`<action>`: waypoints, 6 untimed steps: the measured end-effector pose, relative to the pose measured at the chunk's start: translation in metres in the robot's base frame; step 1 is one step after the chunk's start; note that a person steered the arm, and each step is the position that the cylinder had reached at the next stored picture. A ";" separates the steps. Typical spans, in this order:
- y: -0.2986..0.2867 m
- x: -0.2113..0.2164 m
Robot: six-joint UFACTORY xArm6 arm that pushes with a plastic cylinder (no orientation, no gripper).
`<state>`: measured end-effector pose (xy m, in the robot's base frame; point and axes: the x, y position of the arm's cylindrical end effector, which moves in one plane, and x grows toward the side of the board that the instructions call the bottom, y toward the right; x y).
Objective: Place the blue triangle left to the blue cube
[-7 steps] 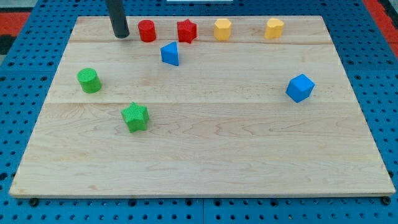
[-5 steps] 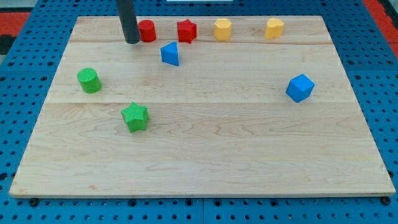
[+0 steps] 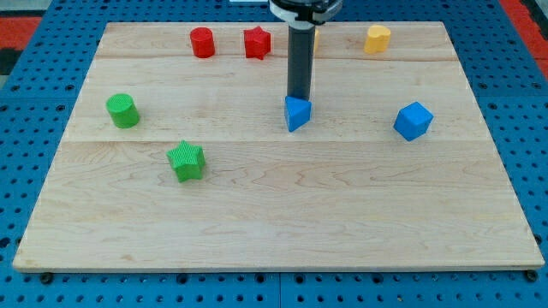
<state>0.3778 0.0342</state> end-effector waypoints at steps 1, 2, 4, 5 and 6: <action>0.008 0.016; -0.008 0.019; -0.076 0.029; -0.064 0.071; -0.037 0.063</action>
<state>0.4412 -0.0033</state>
